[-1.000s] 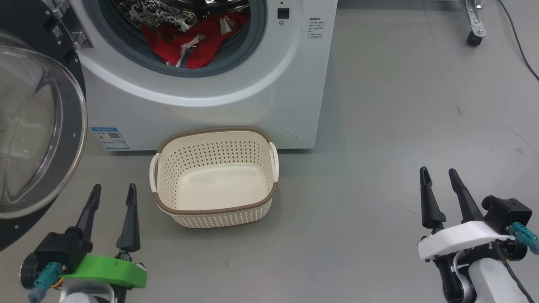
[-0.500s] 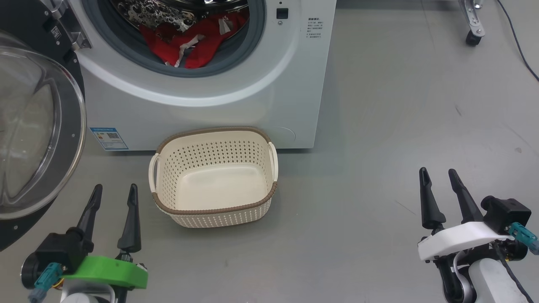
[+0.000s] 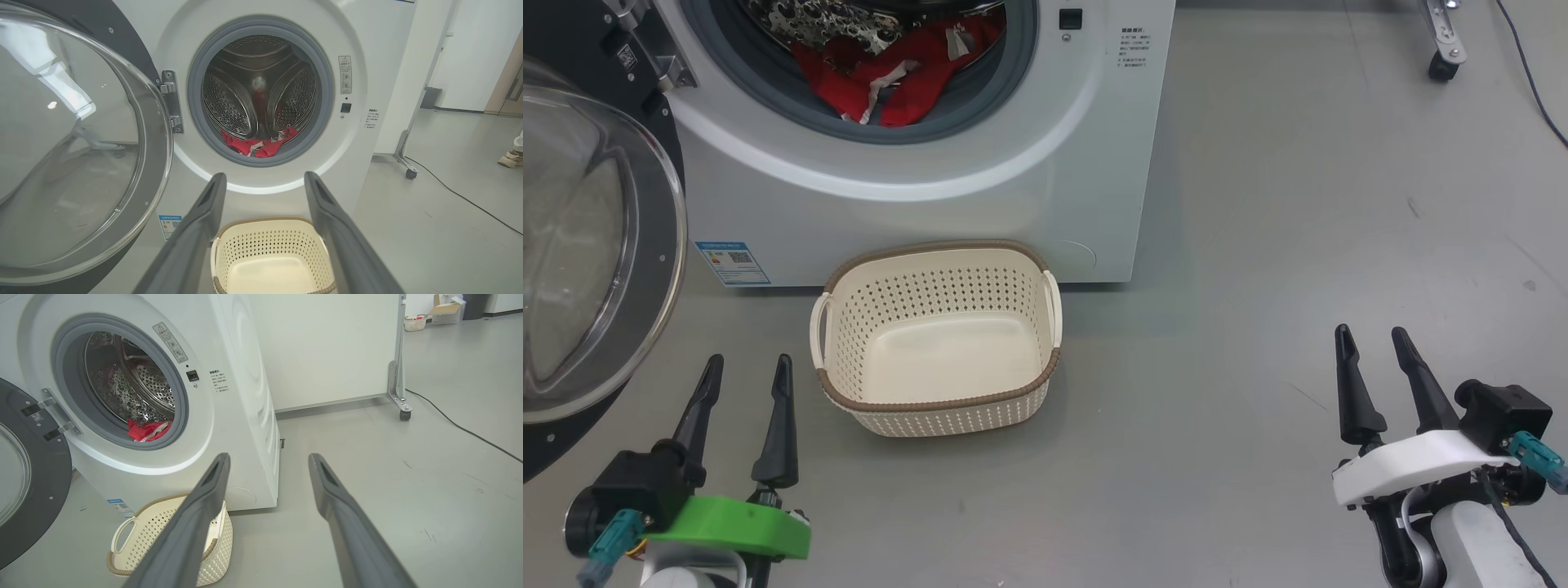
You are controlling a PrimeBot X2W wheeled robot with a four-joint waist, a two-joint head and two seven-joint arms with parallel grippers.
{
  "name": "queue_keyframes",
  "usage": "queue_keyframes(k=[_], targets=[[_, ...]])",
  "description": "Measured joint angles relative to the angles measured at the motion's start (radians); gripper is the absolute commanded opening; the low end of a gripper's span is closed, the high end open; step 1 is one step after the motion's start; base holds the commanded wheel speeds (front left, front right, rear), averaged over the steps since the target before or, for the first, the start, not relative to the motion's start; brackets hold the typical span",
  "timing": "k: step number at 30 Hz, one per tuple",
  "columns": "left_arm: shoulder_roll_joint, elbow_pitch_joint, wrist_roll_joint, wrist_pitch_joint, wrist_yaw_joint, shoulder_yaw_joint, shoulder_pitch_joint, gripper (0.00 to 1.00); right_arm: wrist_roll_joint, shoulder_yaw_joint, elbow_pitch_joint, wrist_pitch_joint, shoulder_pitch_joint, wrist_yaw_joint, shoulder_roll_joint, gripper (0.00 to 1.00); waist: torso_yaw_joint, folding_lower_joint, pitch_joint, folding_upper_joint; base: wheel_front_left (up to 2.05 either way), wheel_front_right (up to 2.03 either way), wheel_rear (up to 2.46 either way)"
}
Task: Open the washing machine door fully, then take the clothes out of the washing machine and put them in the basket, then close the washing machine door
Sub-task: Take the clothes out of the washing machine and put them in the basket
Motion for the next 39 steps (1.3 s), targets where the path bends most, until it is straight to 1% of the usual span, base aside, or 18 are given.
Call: queue_keyframes(k=[7,15,21,27,39], targets=[[0.000,-0.007,0.004,0.000,-0.002,-0.001,0.000,1.00,0.000,0.000,0.000,0.000,0.000,0.000,0.001,1.00,0.000,0.0000,0.006,0.0000,0.00,0.00,0.00],[-0.002,-0.017,-0.005,0.000,-0.018,-0.026,0.000,1.00,-0.005,0.000,-0.003,0.000,0.000,0.000,0.001,1.00,0.001,0.0000,0.012,0.0000,0.05,-0.05,0.00],[-0.002,-0.028,-0.011,0.000,-0.019,-0.029,0.000,1.00,-0.005,0.000,-0.003,0.000,0.000,0.000,0.001,1.00,0.002,0.0000,0.016,0.0000,0.28,-0.28,0.00],[0.000,-0.032,-0.011,-0.002,-0.026,-0.029,0.000,1.00,-0.005,0.000,-0.003,0.000,0.000,0.001,0.001,1.00,0.003,0.0000,0.017,0.0000,0.52,-0.52,0.00],[0.001,-0.041,-0.022,-0.003,-0.026,-0.027,0.000,1.00,-0.005,0.000,-0.003,0.000,0.000,0.001,0.002,1.00,0.007,0.0000,0.019,0.0000,0.90,-0.90,0.00]])
